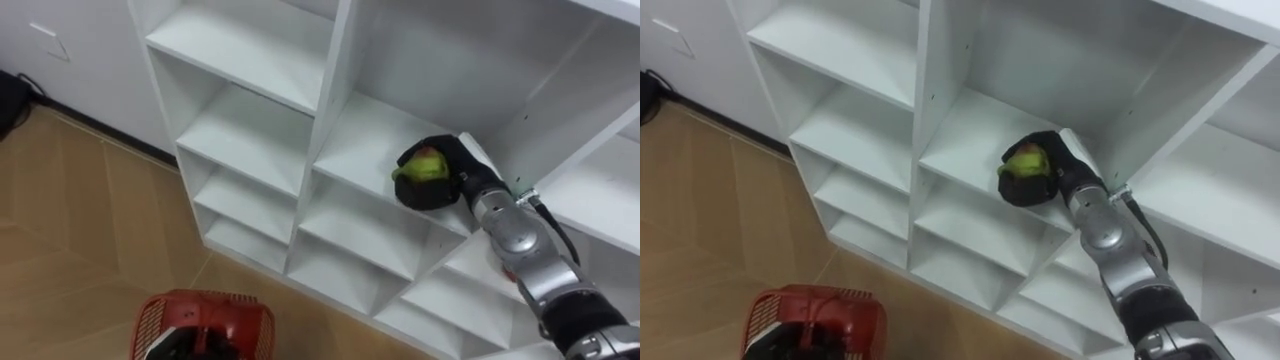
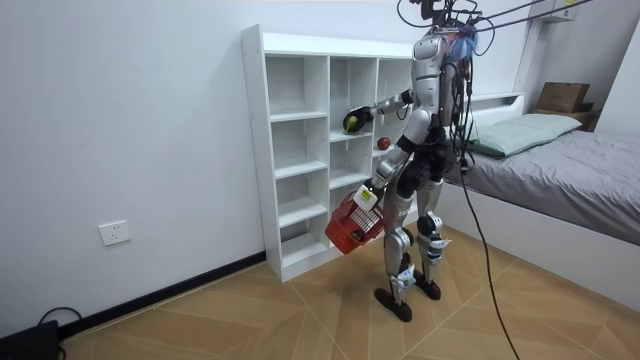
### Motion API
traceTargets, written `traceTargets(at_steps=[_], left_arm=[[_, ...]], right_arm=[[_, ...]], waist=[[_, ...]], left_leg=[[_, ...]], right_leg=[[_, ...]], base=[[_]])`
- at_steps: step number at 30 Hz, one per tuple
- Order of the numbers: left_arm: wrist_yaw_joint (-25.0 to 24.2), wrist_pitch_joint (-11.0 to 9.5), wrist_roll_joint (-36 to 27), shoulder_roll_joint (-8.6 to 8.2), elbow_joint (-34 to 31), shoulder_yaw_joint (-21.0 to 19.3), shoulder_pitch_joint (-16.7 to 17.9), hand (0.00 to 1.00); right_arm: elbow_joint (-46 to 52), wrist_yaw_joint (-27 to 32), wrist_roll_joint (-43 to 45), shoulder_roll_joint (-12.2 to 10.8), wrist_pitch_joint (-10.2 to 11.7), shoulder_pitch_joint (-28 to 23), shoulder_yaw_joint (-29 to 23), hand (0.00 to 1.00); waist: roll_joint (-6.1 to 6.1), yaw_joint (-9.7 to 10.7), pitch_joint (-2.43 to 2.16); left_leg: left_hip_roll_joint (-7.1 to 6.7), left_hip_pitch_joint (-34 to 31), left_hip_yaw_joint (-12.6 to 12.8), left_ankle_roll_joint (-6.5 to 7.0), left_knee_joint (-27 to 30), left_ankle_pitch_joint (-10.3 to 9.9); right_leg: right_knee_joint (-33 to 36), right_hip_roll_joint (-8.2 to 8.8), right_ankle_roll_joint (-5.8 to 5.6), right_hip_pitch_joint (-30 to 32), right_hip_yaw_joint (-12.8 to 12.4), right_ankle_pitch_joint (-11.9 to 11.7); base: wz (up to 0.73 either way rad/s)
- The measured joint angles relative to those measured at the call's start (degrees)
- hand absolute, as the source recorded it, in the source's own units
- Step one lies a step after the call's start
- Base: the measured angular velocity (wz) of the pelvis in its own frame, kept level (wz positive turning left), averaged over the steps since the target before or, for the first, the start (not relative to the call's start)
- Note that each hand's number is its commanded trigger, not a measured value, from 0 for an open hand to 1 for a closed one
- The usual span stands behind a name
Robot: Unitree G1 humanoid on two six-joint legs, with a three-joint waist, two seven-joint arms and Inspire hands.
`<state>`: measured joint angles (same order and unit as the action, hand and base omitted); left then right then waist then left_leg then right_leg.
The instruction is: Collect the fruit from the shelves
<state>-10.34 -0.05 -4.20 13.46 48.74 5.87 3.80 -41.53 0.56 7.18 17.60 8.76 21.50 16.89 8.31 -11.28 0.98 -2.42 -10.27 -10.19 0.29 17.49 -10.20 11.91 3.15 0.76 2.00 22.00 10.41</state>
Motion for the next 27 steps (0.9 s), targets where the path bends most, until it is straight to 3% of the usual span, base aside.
traceTargets(at_steps=[3, 7, 11, 15, 19, 22, 27], left_arm=[[0.1, -0.1, -0.1, -0.88, 0.3, 1.7, -1.3, 1.00], [0.1, -0.3, -0.2, -1.52, 0.2, 3.6, -2.1, 1.00], [0.1, -0.3, 0.1, -2.23, 0.2, 3.8, -2.4, 1.00], [0.2, -1.4, -0.3, -3.74, 0.2, 4.9, -3.8, 1.00], [0.2, -3.9, -2.1, -4.14, 0.7, 7.6, -5.1, 1.00], [0.0, -4.1, -4.5, -4.64, 1.6, 10.0, -5.3, 1.00], [-0.2, -4.1, -5.3, -5.17, 2.3, 11.5, -5.4, 1.00]], right_arm=[[3.8, 0.1, -0.1, -0.3, 0.5, -2.5, 0.7, 1.00], [8.0, -0.2, -0.1, -2.4, 0.7, -6.2, 1.2, 1.00], [11.9, -0.6, 2.8, -3.1, 1.1, -8.7, 2.2, 1.00], [13.7, -0.6, 3.4, -3.5, 2.2, -11.2, 3.0, 1.00], [13.7, -3.0, 5.5, -4.7, -0.6, -13.6, 6.6, 1.00], [13.8, -5.0, 8.0, -4.6, -1.1, -14.4, 8.4, 1.00], [14.1, -6.3, 8.1, -4.6, -1.1, -14.4, 8.8, 1.00]], waist=[[-0.85, 0.2, -0.10], [-1.54, 2.2, -0.22], [-2.20, 3.4, -0.18], [-3.68, 3.9, -0.23], [-4.90, 4.0, -0.09], [-6.01, 4.8, -0.18], [-6.64, 5.9, -0.12]], left_leg=[[0.09, 0.2, 0.8, 0.06, -0.2, 0.0], [0.38, 1.0, 1.8, 0.15, -0.9, 0.0], [0.88, 1.0, 3.3, 0.13, -1.0, 0.0], [1.28, 1.6, 5.0, 0.24, -0.8, 0.0], [1.74, 0.5, 7.1, 0.29, -0.8, -0.1], [1.74, -0.2, 8.1, 0.40, -0.3, 0.0], [1.94, -0.3, 9.4, 0.41, -0.4, 0.0]], right_leg=[[0.7, 0.09, -0.02, 0.5, -1.2, 0.0], [0.7, 0.04, 0.00, 0.5, -2.0, 0.0], [0.7, -0.27, 0.26, 1.2, -3.4, -0.3], [1.3, -0.32, 0.26, 1.6, -4.9, -0.6], [3.0, -0.42, 0.40, 4.3, -7.7, -0.7], [3.9, -0.27, 0.45, 5.9, -8.6, -0.7], [4.6, -0.19, 0.46, 6.9, -9.9, -0.7]], base=[[-0.16], [-0.13], [-0.21], [-0.21], [-0.29], [-0.22], [-0.14]])
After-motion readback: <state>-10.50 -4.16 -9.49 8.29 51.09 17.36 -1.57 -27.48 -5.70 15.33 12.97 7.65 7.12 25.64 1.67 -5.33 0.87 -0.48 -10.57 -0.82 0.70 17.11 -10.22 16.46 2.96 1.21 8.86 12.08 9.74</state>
